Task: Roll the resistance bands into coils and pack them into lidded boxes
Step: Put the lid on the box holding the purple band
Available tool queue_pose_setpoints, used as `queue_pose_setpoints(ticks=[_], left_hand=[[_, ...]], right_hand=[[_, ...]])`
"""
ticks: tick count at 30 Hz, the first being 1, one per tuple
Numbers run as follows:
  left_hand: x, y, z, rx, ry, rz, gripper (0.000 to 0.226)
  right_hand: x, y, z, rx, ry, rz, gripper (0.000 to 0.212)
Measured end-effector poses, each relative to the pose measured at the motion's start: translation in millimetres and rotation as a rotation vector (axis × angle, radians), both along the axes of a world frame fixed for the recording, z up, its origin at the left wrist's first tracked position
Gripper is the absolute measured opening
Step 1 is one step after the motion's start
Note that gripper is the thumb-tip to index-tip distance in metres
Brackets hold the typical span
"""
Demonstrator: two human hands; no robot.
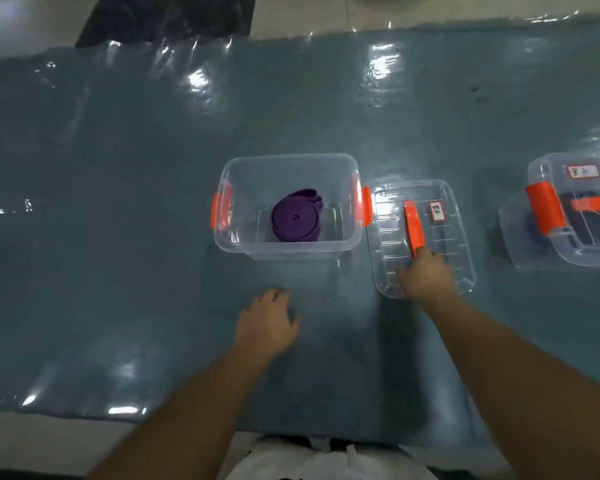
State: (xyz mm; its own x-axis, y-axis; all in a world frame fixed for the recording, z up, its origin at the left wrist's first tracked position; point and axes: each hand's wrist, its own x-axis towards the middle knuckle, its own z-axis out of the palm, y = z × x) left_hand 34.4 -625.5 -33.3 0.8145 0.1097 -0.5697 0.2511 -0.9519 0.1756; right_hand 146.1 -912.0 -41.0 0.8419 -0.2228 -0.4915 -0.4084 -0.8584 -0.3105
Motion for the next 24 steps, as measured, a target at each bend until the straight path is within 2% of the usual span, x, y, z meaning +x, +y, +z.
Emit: queue_pose_setpoints(ticks=[4,8,11,14,17,24], left_hand=[[14.1,1.3,-17.1,-0.008,0.012,-0.034,0.068],[10.6,1.2,-33.5,0.003,-0.044,-0.059,0.076],[4.1,3.1,-37.7,0.019,-0.06,-0.082,0.082],[4.3,4.2,-36.8,0.02,-0.056,-0.095,0.084],[5.2,4.2,-36.3,0.024,-0.056,-0.096,0.084],[7.3,6.5,-33.6,-0.018,-0.022,-0.106,0.085]], right_hand=[[31.6,-4.0,-6.8,-0.033,-0.035,-0.023,0.043],[46.0,2.0,-12.9,-0.151,-0.056,0.074,0.04],[54.0,4.4,-15.4,-0.181,-0.066,0.068,0.039],[61.2,0.5,-17.3,-0.196,-0.083,0.02,0.027],[63.7,-1.6,-10.5,-0.181,-0.069,0.018,0.019],[30.4,-3.9,-5.1,-0.083,-0.109,-0.091,0.016]])
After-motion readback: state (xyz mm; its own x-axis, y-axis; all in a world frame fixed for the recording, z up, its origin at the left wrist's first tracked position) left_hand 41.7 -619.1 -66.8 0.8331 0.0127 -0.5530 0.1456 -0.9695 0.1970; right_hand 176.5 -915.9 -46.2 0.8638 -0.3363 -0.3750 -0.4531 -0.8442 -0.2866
